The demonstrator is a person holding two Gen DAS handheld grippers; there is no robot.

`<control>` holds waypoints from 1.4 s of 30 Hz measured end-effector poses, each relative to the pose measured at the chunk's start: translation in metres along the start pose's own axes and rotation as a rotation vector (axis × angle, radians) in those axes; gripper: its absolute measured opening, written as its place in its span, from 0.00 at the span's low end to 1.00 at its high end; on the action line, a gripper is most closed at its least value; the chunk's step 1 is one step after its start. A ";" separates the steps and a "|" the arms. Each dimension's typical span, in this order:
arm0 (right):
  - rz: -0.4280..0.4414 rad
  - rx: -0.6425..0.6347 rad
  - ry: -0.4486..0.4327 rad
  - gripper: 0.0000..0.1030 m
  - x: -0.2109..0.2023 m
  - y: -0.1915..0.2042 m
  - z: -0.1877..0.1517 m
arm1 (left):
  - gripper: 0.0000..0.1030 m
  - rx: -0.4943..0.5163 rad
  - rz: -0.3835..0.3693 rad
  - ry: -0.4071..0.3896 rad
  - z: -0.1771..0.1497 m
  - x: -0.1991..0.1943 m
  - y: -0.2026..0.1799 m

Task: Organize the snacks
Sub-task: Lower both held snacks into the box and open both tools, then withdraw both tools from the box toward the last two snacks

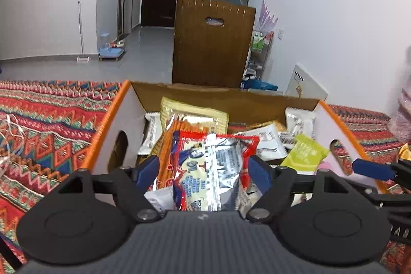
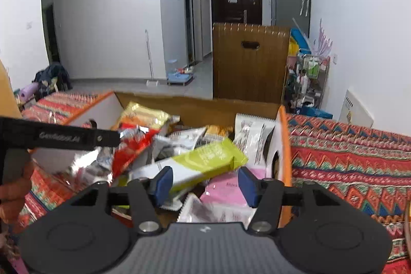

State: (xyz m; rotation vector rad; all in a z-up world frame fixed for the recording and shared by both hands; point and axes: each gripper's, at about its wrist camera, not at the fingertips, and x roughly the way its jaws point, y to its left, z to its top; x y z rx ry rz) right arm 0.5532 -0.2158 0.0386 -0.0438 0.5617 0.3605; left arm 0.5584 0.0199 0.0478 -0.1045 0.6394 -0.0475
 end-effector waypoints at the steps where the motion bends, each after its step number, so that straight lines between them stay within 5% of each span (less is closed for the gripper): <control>1: -0.003 0.003 -0.010 0.54 -0.008 0.000 0.003 | 0.79 0.002 -0.003 -0.008 0.002 -0.008 0.000; 12: -0.008 -0.034 -0.090 0.66 -0.131 0.022 0.000 | 0.91 0.081 -0.015 -0.144 -0.010 -0.161 -0.002; 25: -0.016 -0.061 -0.116 0.86 -0.284 0.077 -0.108 | 1.00 0.181 -0.036 -0.285 -0.153 -0.338 -0.025; 34: -0.012 0.005 -0.051 0.89 -0.345 0.112 -0.206 | 1.00 0.104 -0.020 -0.163 -0.248 -0.377 -0.017; 42: 0.010 0.075 0.031 0.89 -0.358 0.131 -0.271 | 1.00 0.054 0.018 -0.034 -0.298 -0.373 0.007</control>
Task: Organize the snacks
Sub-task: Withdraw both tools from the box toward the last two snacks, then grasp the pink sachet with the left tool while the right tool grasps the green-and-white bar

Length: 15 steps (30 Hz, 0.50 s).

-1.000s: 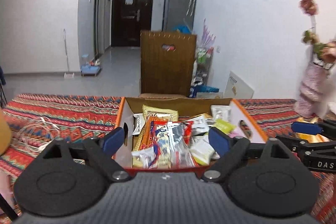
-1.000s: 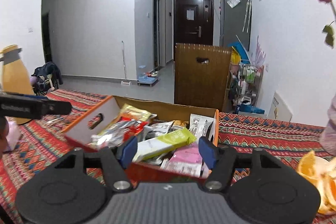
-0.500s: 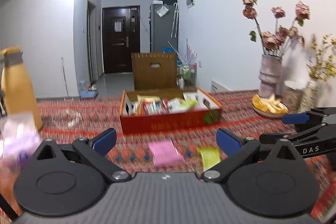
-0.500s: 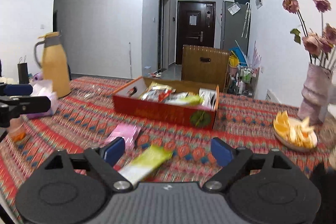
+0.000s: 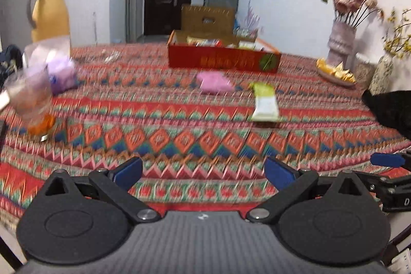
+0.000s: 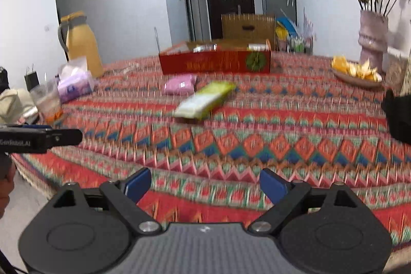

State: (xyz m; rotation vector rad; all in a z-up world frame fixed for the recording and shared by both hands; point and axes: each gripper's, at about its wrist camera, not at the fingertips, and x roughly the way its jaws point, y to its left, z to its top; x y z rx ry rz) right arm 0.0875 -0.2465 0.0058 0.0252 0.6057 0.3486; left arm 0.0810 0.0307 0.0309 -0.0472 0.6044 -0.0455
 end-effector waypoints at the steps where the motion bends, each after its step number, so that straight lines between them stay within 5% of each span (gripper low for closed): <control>1: -0.006 0.001 0.008 0.89 0.001 0.001 -0.003 | 1.00 -0.004 0.001 0.007 -0.003 0.000 0.003; 15: 0.037 0.042 0.020 0.88 0.065 -0.005 0.043 | 1.00 -0.021 0.013 0.037 0.021 0.042 0.018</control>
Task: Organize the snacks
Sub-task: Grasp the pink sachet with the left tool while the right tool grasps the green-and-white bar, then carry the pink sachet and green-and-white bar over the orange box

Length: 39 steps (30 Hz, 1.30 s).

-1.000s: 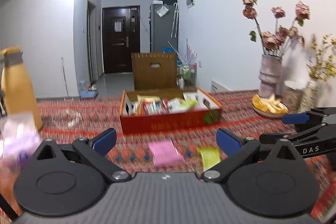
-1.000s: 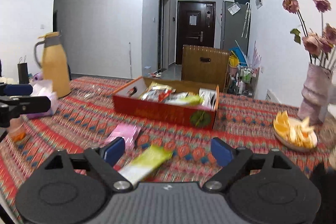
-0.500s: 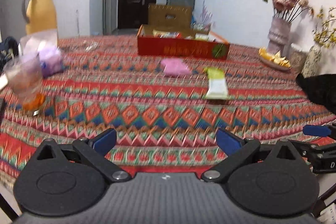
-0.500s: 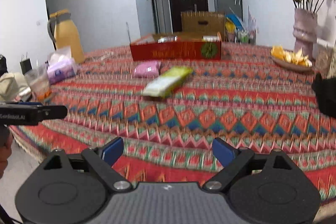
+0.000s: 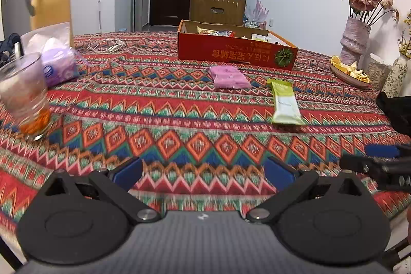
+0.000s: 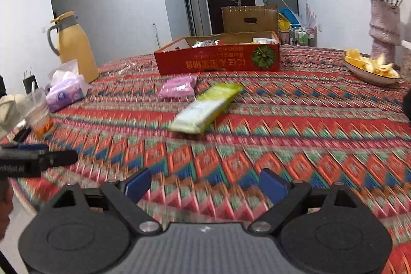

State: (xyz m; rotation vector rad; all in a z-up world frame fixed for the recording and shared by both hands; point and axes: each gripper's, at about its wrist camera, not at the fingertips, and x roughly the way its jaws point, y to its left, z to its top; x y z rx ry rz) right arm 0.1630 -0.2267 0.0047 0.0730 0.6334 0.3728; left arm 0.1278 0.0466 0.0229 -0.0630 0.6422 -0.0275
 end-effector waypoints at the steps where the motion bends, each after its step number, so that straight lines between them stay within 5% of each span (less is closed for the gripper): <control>1: 0.014 0.012 -0.001 0.88 0.011 -0.001 0.009 | 1.00 0.003 0.002 -0.001 0.005 0.007 0.001; 9: 0.019 0.033 0.034 0.74 0.116 0.005 0.071 | 1.00 -0.013 0.035 -0.004 0.054 0.064 0.013; 16: -0.026 -0.073 0.085 0.37 0.159 -0.004 0.089 | 1.00 -0.017 0.010 0.013 0.099 0.131 0.002; 23: -0.114 -0.115 0.098 0.36 0.158 -0.060 0.107 | 0.99 0.066 -0.036 0.030 0.129 0.212 -0.042; 28: -0.135 -0.060 0.066 0.36 0.158 -0.094 0.114 | 0.85 0.067 -0.013 0.082 0.133 0.249 -0.053; 31: -0.122 -0.049 0.060 0.36 0.159 -0.099 0.112 | 0.63 0.106 0.011 0.053 0.131 0.250 -0.056; 39: -0.091 -0.058 0.020 0.36 0.134 -0.080 0.103 | 0.61 0.108 0.013 0.079 0.122 0.206 -0.053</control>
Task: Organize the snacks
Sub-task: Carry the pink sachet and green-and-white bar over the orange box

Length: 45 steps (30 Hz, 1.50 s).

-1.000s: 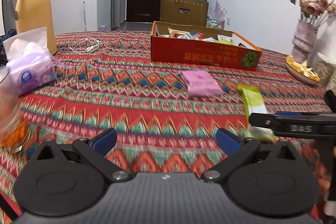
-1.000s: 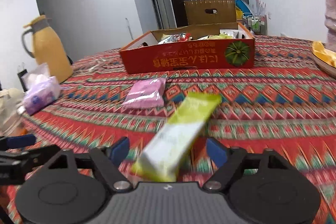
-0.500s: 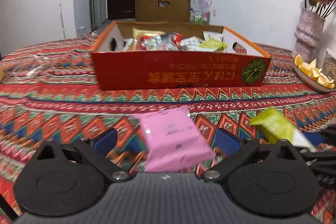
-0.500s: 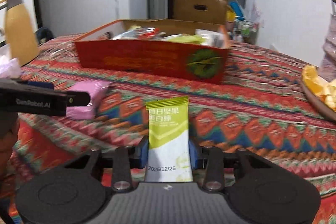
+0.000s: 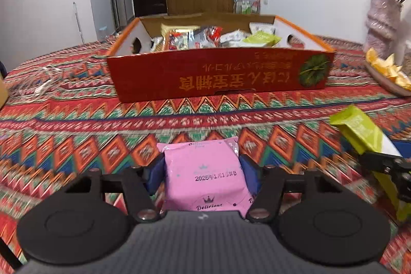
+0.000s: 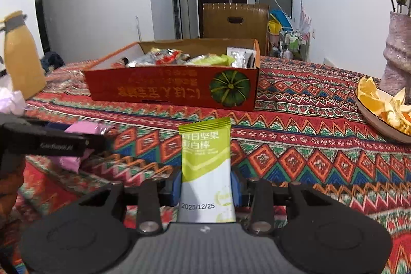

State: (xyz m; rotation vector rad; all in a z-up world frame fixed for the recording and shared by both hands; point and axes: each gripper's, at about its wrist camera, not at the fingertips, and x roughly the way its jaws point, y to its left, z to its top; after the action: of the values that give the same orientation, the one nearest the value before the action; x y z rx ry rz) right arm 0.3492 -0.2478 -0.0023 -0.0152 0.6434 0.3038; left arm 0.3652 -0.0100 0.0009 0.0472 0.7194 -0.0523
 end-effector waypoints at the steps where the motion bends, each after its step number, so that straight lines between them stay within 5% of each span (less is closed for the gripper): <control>1: 0.010 0.008 -0.002 0.36 -0.009 0.003 -0.005 | 0.61 -0.003 -0.003 -0.005 -0.007 -0.014 0.000; 13: 0.052 0.011 0.004 0.36 -0.127 0.047 -0.094 | 0.61 -0.127 -0.026 -0.034 -0.108 -0.169 0.008; 24: 0.023 0.019 -0.036 0.36 -0.194 0.062 -0.134 | 0.61 -0.120 -0.033 -0.109 -0.138 -0.228 0.003; 37: 0.028 0.024 -0.047 0.36 -0.184 0.056 -0.119 | 0.61 -0.118 -0.028 -0.116 -0.126 -0.220 0.007; 45: 0.047 0.012 -0.085 0.36 -0.142 0.027 -0.048 | 0.61 -0.086 -0.053 -0.178 -0.049 -0.179 0.021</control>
State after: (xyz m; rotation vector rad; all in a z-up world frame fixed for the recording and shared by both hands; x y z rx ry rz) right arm 0.2059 -0.2660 0.0458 0.0243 0.5613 0.3444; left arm 0.1993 0.0199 0.0827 -0.0586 0.5447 -0.0756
